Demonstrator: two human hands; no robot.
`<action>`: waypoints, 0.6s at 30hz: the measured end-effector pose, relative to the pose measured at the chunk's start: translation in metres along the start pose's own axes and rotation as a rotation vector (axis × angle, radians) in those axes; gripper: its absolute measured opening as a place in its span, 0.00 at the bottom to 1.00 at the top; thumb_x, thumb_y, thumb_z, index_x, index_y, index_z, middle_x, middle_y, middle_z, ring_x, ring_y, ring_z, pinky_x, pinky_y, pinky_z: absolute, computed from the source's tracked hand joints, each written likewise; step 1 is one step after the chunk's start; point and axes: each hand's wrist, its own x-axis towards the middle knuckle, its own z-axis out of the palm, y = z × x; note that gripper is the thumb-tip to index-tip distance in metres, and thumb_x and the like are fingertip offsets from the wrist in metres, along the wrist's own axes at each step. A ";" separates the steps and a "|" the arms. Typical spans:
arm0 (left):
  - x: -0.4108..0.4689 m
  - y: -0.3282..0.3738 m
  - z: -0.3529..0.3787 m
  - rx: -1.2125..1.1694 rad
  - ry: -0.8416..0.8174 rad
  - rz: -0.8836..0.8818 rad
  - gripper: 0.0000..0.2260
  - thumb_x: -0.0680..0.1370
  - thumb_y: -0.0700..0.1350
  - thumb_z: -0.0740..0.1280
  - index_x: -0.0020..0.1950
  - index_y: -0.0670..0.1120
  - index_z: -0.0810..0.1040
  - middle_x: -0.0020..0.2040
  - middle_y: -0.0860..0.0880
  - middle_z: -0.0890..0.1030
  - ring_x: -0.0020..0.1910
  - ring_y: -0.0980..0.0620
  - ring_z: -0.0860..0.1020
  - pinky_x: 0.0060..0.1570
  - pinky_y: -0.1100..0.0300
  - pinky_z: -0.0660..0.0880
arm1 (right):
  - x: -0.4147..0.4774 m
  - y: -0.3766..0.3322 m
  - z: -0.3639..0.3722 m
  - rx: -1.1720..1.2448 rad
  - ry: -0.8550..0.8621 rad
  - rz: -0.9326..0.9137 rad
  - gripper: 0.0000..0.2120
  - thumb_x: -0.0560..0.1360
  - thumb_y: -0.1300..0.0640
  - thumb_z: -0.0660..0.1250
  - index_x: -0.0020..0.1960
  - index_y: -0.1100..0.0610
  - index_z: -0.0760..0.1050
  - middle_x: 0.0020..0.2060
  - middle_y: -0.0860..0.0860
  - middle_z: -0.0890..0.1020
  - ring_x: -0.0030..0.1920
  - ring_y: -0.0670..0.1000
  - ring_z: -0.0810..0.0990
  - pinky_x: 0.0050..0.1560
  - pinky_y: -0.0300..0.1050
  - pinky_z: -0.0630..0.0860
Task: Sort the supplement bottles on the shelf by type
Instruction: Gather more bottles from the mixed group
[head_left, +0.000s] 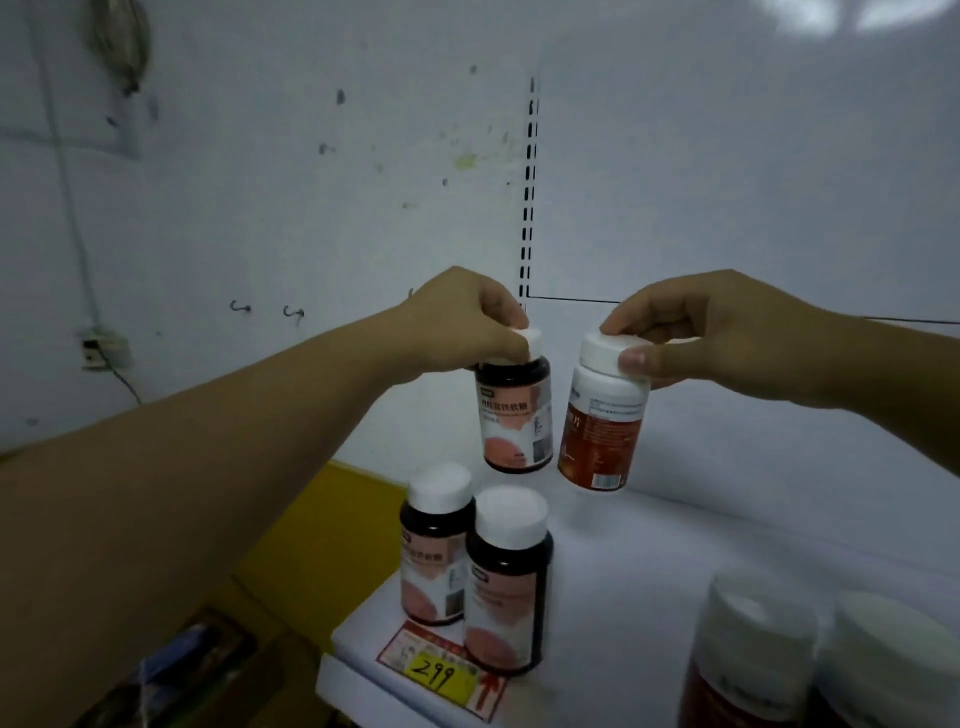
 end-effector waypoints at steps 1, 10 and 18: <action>0.004 -0.009 0.002 0.008 -0.028 0.001 0.09 0.66 0.44 0.73 0.45 0.50 0.80 0.45 0.53 0.81 0.42 0.55 0.80 0.38 0.62 0.79 | 0.003 0.002 0.004 -0.002 -0.008 0.011 0.09 0.68 0.59 0.71 0.48 0.52 0.80 0.42 0.44 0.85 0.42 0.44 0.83 0.37 0.32 0.77; 0.012 -0.064 0.025 0.115 -0.416 -0.110 0.14 0.66 0.42 0.73 0.50 0.51 0.80 0.51 0.49 0.77 0.45 0.50 0.79 0.38 0.60 0.81 | -0.004 0.013 0.018 0.056 -0.038 0.116 0.12 0.66 0.60 0.71 0.50 0.54 0.79 0.43 0.47 0.85 0.44 0.47 0.83 0.37 0.35 0.77; 0.009 -0.065 0.024 0.288 -0.643 -0.149 0.14 0.66 0.48 0.75 0.51 0.55 0.79 0.55 0.50 0.77 0.51 0.50 0.78 0.47 0.56 0.79 | -0.024 0.015 0.008 0.087 -0.063 0.187 0.13 0.69 0.65 0.69 0.53 0.56 0.78 0.43 0.48 0.84 0.44 0.47 0.83 0.39 0.36 0.77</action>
